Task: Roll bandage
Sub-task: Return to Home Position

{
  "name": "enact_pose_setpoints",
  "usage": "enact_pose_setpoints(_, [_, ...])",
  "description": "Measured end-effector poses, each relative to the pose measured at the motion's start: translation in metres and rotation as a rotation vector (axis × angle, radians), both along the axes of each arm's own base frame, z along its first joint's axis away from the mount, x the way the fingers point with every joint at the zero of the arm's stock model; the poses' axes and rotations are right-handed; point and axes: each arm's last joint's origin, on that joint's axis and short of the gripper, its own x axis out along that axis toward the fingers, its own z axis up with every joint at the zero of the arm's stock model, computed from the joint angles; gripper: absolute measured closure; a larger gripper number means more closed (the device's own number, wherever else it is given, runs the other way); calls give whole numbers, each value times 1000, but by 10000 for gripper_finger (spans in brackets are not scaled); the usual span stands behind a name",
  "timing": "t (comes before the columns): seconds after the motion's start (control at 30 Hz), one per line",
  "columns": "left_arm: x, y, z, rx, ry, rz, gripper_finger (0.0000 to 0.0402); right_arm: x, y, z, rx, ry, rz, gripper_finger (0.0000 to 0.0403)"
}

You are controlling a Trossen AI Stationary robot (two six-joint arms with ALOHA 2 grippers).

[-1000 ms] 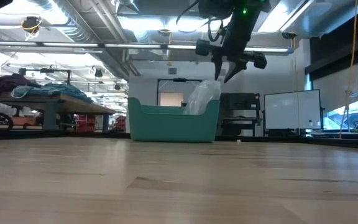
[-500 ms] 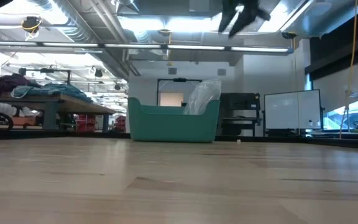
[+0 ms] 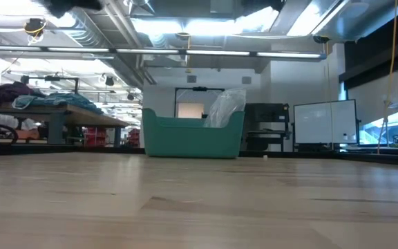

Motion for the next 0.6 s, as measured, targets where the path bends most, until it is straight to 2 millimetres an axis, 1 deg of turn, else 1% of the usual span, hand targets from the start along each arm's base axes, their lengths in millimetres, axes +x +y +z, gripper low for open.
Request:
enact_pose_setpoints(0.1, [-4, 30, 20, 52, -50, 0, 339, -5, -6, -9, 34, -42, 72, 291])
enact_pose_setpoints(0.17, [-12, 46, 31, 89, -117, 0, 361, -16, -12, -18, 62, -89, 87, 318])
enact_pose_setpoints(0.23, [-22, 58, 34, 110, -178, -10, 384, -31, -16, -29, 82, -160, 89, 349])
enact_pose_setpoints(0.3, [-30, 65, 32, 115, -241, -52, 397, -46, -17, -39, 106, -269, 91, 380])
enact_pose_setpoints(0.37, [-35, 70, 24, 107, -299, -91, 395, -62, -15, -49, 128, -380, 111, 396])
enact_pose_setpoints(0.4, [-37, 72, 18, 103, -322, -107, 394, -70, -14, -53, 148, -442, 125, 394])
enact_pose_setpoints(0.53, [-40, 76, -9, 115, -425, -118, 399, -96, -12, -72, 195, -677, 175, 369])
enact_pose_setpoints(0.6, [-40, 77, -24, 139, -441, -106, 398, -105, -13, -84, 176, -724, 140, 360])
